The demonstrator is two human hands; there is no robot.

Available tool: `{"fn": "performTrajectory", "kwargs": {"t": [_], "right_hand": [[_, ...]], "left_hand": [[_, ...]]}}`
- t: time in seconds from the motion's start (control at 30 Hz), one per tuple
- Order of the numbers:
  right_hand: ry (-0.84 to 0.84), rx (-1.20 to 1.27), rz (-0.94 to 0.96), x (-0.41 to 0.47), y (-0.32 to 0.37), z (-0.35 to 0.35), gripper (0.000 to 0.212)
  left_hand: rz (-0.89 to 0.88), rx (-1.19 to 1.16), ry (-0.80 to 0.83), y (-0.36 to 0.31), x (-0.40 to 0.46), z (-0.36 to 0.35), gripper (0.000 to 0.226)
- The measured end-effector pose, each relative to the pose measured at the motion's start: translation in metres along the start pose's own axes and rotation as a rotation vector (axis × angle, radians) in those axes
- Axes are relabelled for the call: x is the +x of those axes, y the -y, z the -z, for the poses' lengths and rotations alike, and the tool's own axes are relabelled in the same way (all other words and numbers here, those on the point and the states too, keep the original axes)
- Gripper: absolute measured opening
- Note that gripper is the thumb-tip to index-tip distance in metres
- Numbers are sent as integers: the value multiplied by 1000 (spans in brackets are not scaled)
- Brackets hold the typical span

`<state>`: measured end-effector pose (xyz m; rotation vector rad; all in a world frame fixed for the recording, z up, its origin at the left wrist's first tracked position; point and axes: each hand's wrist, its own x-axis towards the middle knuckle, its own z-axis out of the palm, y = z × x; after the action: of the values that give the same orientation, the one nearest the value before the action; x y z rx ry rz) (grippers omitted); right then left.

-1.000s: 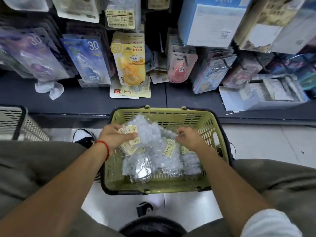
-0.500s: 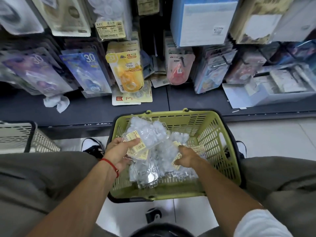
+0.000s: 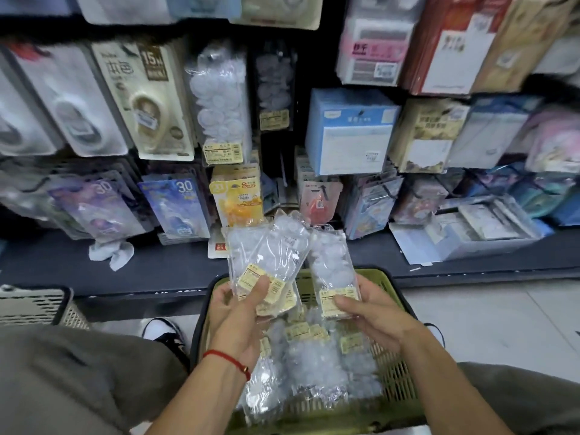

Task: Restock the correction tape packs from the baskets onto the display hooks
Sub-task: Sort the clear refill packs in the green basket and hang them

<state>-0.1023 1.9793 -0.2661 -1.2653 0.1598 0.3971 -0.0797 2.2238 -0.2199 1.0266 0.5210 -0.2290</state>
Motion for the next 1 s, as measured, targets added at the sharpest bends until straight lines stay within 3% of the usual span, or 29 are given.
{"fn": "performTrajectory", "kwargs": {"t": [0.2,0.37,0.53,0.67,0.8,1.0], "right_hand": [[-139,-54,133,1,54,-19,73],[-132,-51,224,12,109,-68,48],[-269,-155,380,25,155,-101,41],[-195,-292,414,27,192,-92,50],[-120,-439,478,38,213,-89,53],[-285,-591,604,65,230,-83,28]], "left_hand": [[-194,-107,14,-45,-9,-20,65],[-275,-38,106,-65,-18,-46,69],[-337,77,208,-89,-19,-62,74],[-345,282,384,-135,-11,-67,85],[-377,446,538,-170,7,-85,60],[-557,478,357,-184,40,-83,64]]}}
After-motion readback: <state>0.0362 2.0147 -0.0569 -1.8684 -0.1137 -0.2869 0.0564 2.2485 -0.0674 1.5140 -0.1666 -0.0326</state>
